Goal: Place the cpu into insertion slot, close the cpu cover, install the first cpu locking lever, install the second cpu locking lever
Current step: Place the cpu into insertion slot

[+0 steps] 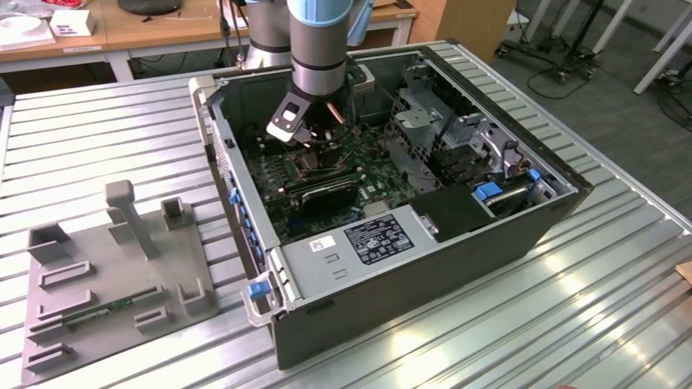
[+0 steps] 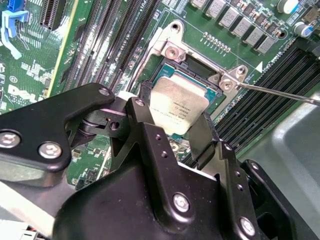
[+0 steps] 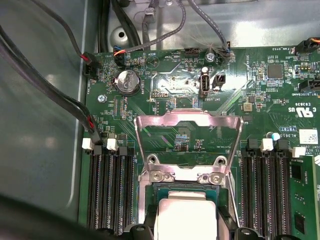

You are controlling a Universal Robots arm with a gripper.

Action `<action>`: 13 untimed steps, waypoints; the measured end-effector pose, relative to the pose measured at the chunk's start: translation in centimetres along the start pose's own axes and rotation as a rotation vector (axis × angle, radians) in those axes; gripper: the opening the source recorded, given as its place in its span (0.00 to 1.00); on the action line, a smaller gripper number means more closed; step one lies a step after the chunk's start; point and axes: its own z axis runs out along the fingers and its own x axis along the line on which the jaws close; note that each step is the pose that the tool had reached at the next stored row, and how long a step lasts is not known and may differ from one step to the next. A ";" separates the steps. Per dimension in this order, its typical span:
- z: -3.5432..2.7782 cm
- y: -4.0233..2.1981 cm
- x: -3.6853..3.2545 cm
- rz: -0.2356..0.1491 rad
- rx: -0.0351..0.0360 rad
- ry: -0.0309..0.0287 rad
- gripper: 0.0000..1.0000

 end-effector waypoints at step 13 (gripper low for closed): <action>0.18 -0.01 0.01 0.000 -0.0005 0.0014 0.55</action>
